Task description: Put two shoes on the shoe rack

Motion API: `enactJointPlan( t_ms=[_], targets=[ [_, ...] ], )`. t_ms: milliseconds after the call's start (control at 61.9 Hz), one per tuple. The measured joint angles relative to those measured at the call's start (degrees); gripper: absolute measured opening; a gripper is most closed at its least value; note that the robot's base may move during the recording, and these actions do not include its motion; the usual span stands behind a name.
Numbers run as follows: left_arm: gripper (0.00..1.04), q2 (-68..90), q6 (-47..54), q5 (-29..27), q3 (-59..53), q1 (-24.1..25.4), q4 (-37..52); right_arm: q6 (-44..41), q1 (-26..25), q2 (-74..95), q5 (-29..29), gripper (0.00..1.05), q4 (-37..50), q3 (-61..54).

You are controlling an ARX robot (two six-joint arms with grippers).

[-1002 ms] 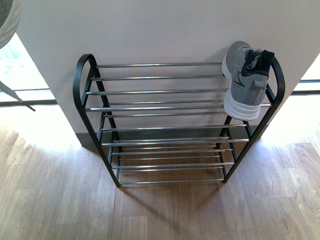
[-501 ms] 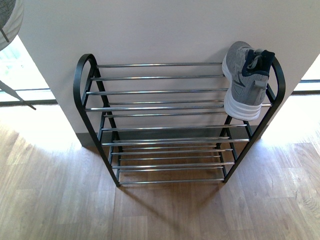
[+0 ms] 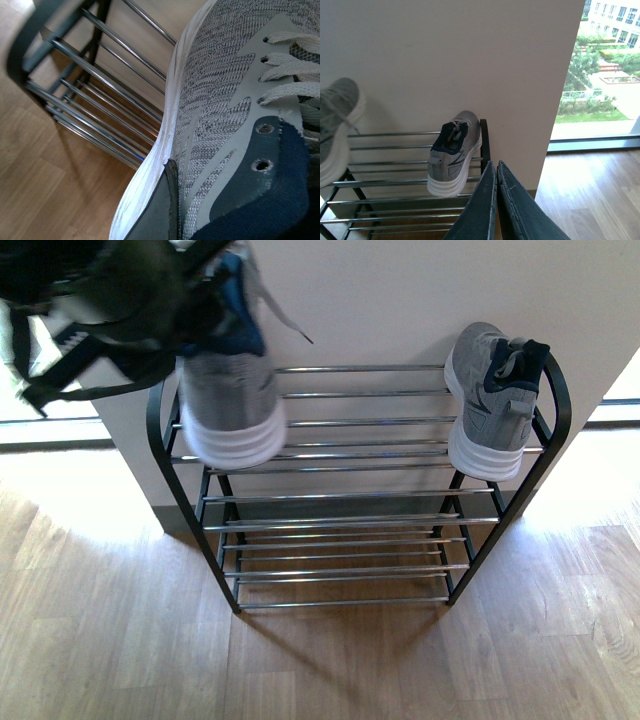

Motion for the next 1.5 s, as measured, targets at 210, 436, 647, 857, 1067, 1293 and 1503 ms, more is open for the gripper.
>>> enactJointPlan(
  t_ms=[210, 436, 647, 857, 1067, 1293, 1503],
  targets=[
    [0.02, 15.6, -0.7, 5.2, 22.4, -2.8, -11.0, 0.0, 0.0, -3.3, 0.0, 0.01, -0.7, -1.0],
    [0.02, 31.3, -0.9, 7.7, 43.3, -4.1, -22.4, 0.0, 0.0, -6.9, 0.0, 0.01, -4.4, -1.0],
    [0.08, 39.7, 2.1, 8.2, 58.8, -4.1, -30.2, 0.0, 0.0, -16.8, 0.0, 0.02, -14.8, -1.0],
    [0.47, 32.1, 3.2, 1.6, 48.0, -4.2, -23.7, 0.0, 0.0, -17.4, 0.0, 0.01, -15.2, -1.0],
    [0.83, 12.3, 3.6, -7.9, 27.0, -3.8, -15.6, 0.0, 0.0, -17.4, 0.0, 0.01, -15.2, -1.0],
    [0.95, -11.3, 6.7, -19.6, 1.1, -3.7, -9.0, 0.0, 0.0, -17.4, 0.0, 0.01, -15.2, -1.0],
    [0.95, -33.5, 7.8, -29.9, -20.0, -2.9, -13.4, 0.0, 0.0, -17.4, 0.0, 0.01, -15.2, -1.0]
  ],
)
